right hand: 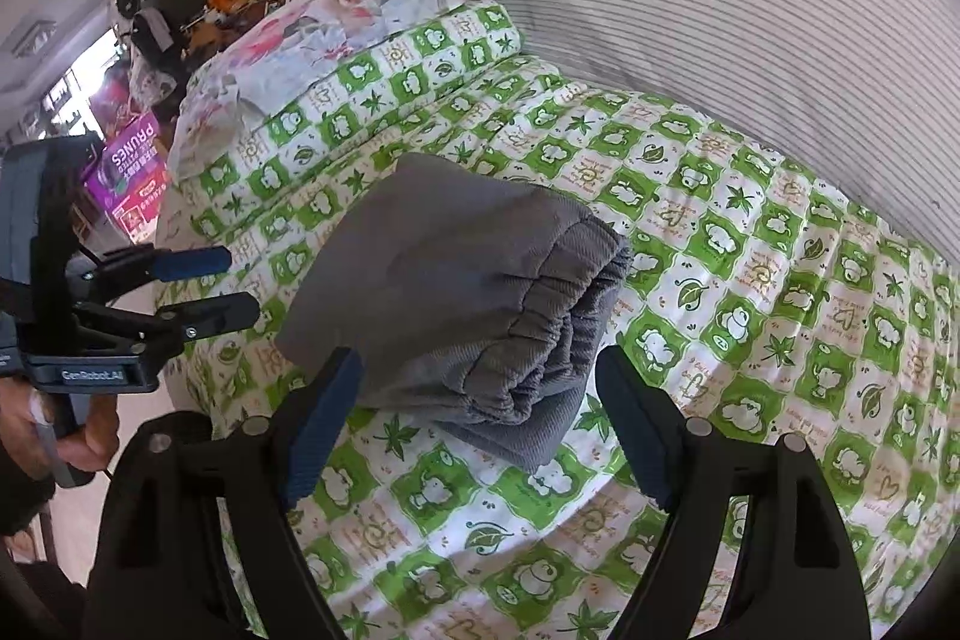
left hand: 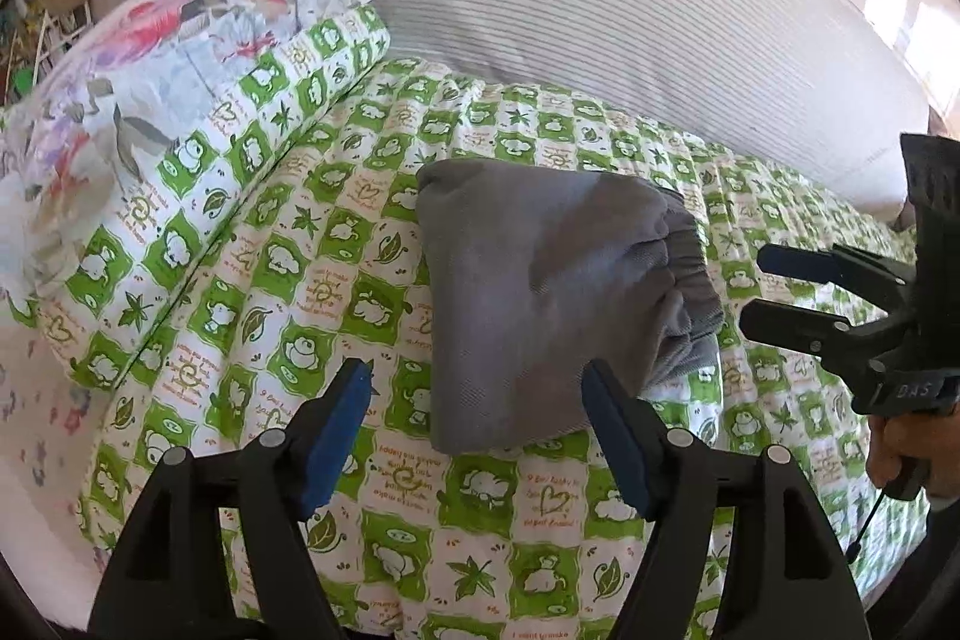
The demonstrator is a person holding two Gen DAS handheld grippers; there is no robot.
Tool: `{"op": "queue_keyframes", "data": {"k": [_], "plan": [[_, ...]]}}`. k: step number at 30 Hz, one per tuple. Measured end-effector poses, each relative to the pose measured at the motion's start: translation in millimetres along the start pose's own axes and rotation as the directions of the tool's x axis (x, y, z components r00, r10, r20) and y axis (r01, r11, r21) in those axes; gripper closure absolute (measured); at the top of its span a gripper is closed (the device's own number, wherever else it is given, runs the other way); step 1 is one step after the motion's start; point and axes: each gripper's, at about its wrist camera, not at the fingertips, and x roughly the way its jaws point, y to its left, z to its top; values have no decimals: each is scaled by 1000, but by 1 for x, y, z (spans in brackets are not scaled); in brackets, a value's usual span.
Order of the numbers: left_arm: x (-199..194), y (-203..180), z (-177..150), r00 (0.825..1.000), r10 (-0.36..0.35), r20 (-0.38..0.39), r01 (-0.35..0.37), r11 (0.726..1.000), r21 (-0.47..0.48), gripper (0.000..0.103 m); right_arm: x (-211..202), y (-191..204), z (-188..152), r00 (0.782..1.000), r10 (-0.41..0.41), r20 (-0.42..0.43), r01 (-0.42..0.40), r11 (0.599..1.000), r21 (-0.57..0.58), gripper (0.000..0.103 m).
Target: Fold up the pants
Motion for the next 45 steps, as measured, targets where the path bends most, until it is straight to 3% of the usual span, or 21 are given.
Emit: {"op": "queue_keyframes", "data": {"k": [3,20,26,45], "plan": [[-2,-5,-2,1000,16,0,-16,1000,25,25,0,1,-2,1000,-5,-1,5,1000,-18,22],[-10,-14,-7,1000,17,3,-17,998,67,24,8,23,4,999,-32,-15,30,990,-136,14],[-16,-13,-8,998,54,16,-55,996,70,24,10,29,5,999,-24,-22,20,988,-153,14],[-24,-11,-4,1000,19,21,-20,999,48,24,9,39,11,1000,-19,-8,17,985,-172,14]]}}
